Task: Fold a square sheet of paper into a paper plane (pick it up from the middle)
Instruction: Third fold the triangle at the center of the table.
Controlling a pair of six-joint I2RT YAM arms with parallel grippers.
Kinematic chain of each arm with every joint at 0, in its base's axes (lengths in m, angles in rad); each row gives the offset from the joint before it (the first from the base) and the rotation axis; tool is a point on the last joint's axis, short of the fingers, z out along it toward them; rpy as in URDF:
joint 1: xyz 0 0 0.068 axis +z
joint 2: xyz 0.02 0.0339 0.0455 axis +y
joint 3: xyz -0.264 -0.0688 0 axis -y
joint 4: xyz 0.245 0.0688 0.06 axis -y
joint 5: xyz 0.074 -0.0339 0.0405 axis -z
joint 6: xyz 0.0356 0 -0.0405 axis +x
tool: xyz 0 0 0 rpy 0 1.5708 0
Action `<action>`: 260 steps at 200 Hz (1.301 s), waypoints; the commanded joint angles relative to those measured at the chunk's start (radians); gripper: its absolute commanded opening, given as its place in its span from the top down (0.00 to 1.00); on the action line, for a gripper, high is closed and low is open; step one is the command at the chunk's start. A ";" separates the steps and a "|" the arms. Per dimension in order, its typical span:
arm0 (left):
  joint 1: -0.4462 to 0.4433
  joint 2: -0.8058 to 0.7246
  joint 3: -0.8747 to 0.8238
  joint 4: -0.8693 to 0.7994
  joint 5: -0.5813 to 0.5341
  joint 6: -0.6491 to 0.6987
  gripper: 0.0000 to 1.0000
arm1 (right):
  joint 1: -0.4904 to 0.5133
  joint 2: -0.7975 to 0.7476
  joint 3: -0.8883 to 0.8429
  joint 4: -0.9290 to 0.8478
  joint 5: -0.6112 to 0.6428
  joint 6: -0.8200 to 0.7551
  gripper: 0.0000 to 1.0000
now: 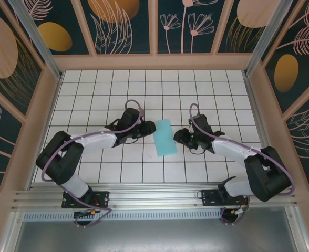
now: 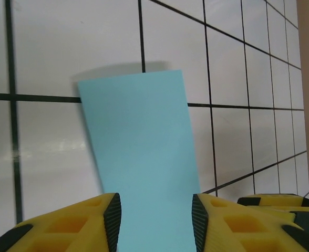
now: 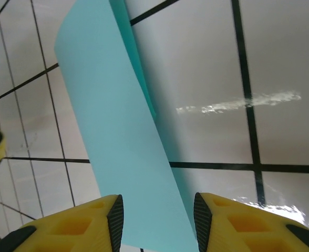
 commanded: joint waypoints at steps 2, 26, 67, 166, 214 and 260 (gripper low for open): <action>-0.006 0.070 0.079 0.002 0.092 0.015 0.55 | -0.019 0.041 -0.019 0.108 -0.108 -0.046 0.57; -0.012 0.153 0.112 -0.011 0.110 0.015 0.56 | -0.025 0.089 -0.007 0.125 -0.125 -0.059 0.57; -0.014 0.209 0.132 -0.007 0.103 0.006 0.56 | -0.033 0.144 -0.004 0.155 -0.151 -0.059 0.57; -0.013 0.264 0.133 -0.017 0.119 0.052 0.56 | -0.037 0.196 -0.029 0.268 -0.241 -0.051 0.60; -0.015 0.267 0.163 -0.036 0.121 0.070 0.56 | -0.052 0.167 -0.036 0.227 -0.180 -0.056 0.59; -0.013 0.266 0.161 -0.046 0.113 0.075 0.56 | -0.073 0.194 -0.022 0.255 -0.207 -0.076 0.57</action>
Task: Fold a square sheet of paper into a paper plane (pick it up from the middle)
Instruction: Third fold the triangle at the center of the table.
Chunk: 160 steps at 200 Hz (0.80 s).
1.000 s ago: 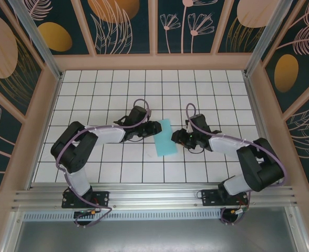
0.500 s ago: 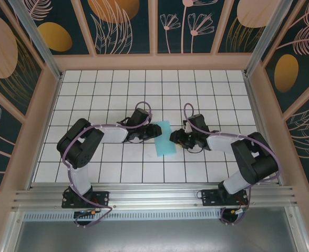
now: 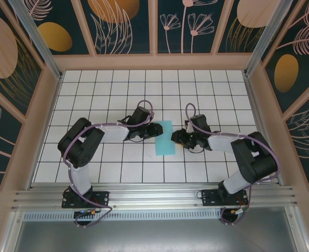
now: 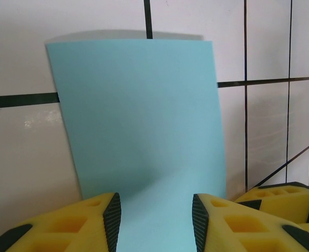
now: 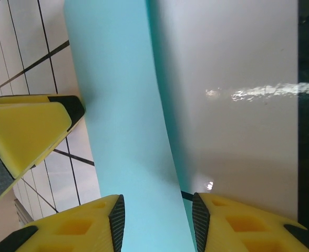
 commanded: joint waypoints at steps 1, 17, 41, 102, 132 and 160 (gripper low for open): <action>-0.004 0.013 0.014 -0.022 0.006 0.022 0.56 | -0.013 0.004 0.002 0.041 -0.017 -0.032 0.57; -0.003 0.013 0.015 -0.025 0.005 0.025 0.55 | -0.016 0.024 0.008 0.058 -0.053 -0.037 0.57; -0.005 0.013 0.018 -0.028 0.002 0.025 0.56 | -0.016 0.047 0.011 0.072 -0.069 -0.032 0.57; -0.005 -0.005 0.013 -0.031 -0.003 0.028 0.55 | -0.016 0.043 -0.013 0.125 -0.124 0.001 0.60; -0.005 -0.009 0.016 -0.033 -0.003 0.028 0.55 | -0.015 0.019 -0.026 0.138 -0.123 0.014 0.62; -0.005 -0.009 0.019 -0.034 -0.001 0.030 0.55 | -0.015 0.017 -0.032 0.148 -0.131 0.023 0.62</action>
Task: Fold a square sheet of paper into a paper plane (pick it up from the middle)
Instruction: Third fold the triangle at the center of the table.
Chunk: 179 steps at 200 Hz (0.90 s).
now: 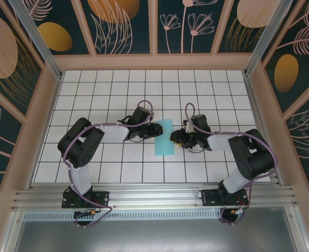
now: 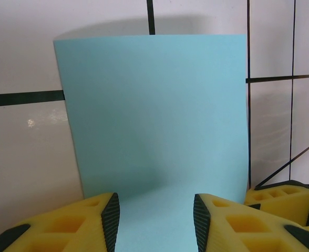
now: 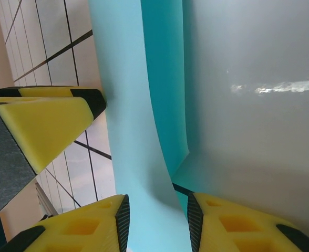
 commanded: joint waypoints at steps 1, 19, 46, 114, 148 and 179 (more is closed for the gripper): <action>-0.004 -0.010 0.020 -0.026 0.000 0.022 0.55 | -0.001 -0.024 -0.015 0.043 -0.026 0.015 0.62; -0.005 -0.009 0.020 -0.027 0.002 0.022 0.55 | -0.001 -0.013 -0.014 0.047 -0.027 0.019 0.66; -0.005 -0.007 0.018 -0.028 0.002 0.026 0.55 | -0.001 -0.006 -0.005 0.054 -0.031 0.016 0.66; -0.006 -0.004 0.014 -0.036 -0.004 0.023 0.55 | -0.003 0.036 0.037 0.061 -0.069 -0.034 0.61; -0.004 -0.004 0.013 -0.042 -0.010 0.023 0.55 | -0.003 0.037 0.037 0.081 -0.079 -0.060 0.59; -0.005 -0.002 0.015 -0.044 -0.008 0.024 0.55 | -0.006 0.048 0.053 0.060 -0.070 -0.087 0.57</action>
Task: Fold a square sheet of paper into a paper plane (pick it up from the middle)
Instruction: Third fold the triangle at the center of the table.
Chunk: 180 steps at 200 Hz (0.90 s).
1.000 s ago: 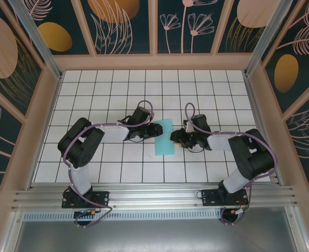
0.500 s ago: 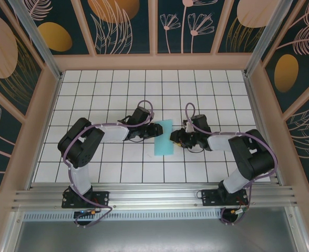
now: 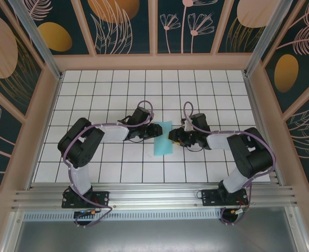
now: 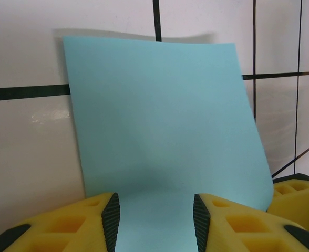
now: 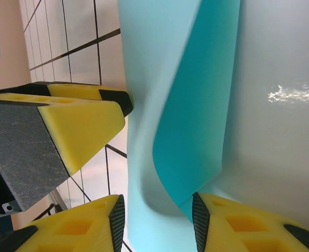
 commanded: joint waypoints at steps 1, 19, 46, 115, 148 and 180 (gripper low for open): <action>-0.005 -0.001 0.014 -0.028 -0.008 0.016 0.55 | -0.006 0.022 0.035 0.015 -0.018 -0.050 0.57; -0.003 0.000 0.016 -0.031 -0.010 0.020 0.55 | -0.006 0.027 0.038 0.030 -0.029 -0.054 0.57; -0.006 0.005 0.018 -0.037 -0.009 0.019 0.56 | -0.009 0.042 0.056 0.015 -0.032 -0.070 0.55; -0.007 0.013 0.018 -0.041 -0.018 0.014 0.56 | -0.005 -0.046 -0.030 0.044 -0.060 -0.022 0.54; -0.005 0.013 0.018 -0.044 -0.019 0.014 0.56 | 0.000 -0.097 -0.087 0.071 -0.066 0.003 0.54; -0.005 0.015 0.013 -0.044 -0.017 0.014 0.56 | 0.008 -0.088 -0.112 0.136 -0.113 0.041 0.54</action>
